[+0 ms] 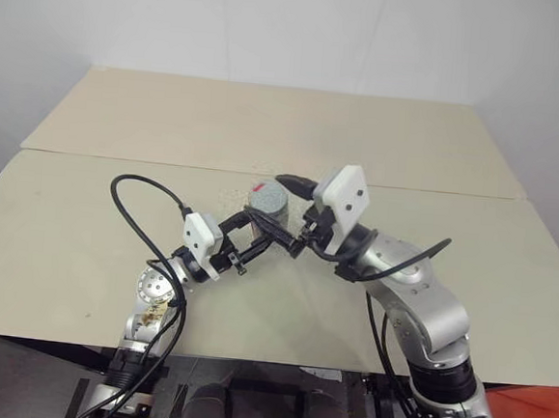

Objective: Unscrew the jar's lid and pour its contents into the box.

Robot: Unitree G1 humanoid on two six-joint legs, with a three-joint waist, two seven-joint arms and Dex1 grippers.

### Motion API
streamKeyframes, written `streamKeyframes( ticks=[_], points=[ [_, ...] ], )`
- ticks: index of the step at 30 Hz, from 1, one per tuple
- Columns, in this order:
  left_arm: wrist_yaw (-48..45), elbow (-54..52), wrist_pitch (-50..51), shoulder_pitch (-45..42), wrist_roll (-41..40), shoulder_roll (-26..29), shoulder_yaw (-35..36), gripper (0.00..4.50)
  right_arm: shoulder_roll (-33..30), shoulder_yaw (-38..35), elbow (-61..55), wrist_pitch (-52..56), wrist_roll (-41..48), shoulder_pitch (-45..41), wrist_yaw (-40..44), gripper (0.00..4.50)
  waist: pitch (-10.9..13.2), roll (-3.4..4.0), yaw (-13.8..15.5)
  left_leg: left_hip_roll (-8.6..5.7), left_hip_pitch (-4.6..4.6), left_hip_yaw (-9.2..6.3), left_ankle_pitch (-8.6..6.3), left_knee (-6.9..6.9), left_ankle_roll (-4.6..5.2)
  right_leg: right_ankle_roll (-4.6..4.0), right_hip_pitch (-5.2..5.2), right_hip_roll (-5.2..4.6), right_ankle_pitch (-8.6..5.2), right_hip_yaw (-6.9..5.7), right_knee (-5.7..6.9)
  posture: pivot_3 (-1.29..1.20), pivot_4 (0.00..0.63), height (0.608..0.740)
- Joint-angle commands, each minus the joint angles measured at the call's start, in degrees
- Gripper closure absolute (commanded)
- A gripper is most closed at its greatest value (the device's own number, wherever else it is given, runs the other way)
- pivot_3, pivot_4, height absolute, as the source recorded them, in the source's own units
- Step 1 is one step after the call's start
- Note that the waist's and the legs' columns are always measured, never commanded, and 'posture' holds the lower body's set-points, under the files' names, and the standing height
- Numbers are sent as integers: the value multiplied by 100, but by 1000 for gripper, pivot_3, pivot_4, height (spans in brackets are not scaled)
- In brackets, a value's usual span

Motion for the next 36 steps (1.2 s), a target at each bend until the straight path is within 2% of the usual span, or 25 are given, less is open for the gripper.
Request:
streamKeyframes(
  ticks=[1, 7, 11, 14, 18, 22, 30, 36],
  points=[
    [-55, -26, -180, -113, -56, -21, -40, 2408, 15, -20, -139, -96, -88, -83, -50, 1742, 0, 0, 0, 0, 0, 0, 0, 0, 0, 0, 0, 0, 0, 0, 0, 0, 150, 740],
    [-398, -178, 33, -87, -274, 81, -122, 2408, -224, -149, -78, -176, 46, -48, 368, 1742, 0, 0, 2, 0, 0, 0, 0, 0, 0, 0, -1, 0, 0, 0, 0, 0, 150, 740],
    [-708, -389, 255, -73, -524, 234, -169, 2408, -496, -503, 227, -160, 621, -192, 1083, 1742, 0, 0, -2, 0, 0, 0, 0, 0, 0, 0, 1, 0, 0, 0, -1, 0, 150, 740],
    [-924, -546, 460, -74, -730, 345, -177, 2408, -755, -664, 573, -203, 1009, -389, 1747, 1742, 0, 0, -3, 2, 1, 0, 0, 0, 0, 0, 1, 1, 0, 0, 0, 0, 150, 740],
    [-1300, -894, 896, -82, -1091, 586, -212, 2408, -1277, -659, 1344, -376, 1387, -890, 3164, 1742, 0, 0, -15, 3, 2, 0, 0, -1, 0, 0, 2, 2, 0, 0, -2, 0, 150, 740],
    [-1592, -1034, 1139, -129, -1252, 745, -253, 2408, -1536, -529, 2114, -600, 1552, -1426, 4324, 1742, 0, 0, -13, 4, 3, 0, 0, -1, 0, 0, 0, 3, 0, 1, -1, 0, 150, 740],
    [-1940, -1058, 1208, -268, -1286, 809, -341, 2408, -1436, -114, 3793, -1208, 1309, -2460, 6200, 1742, 0, 0, -5, 4, 2, 1, 0, -1, 0, 0, 0, 3, 0, 1, -1, 0, 150, 740],
    [-1833, -1076, 1137, -248, -1199, 716, -372, 2408, -1229, -125, 4306, -1665, 1188, -2658, 6499, 1742, 1, 0, -2, 4, 2, 1, 0, -1, 0, 0, -1, 3, 0, 1, 0, 0, 150, 740]
  ],
)
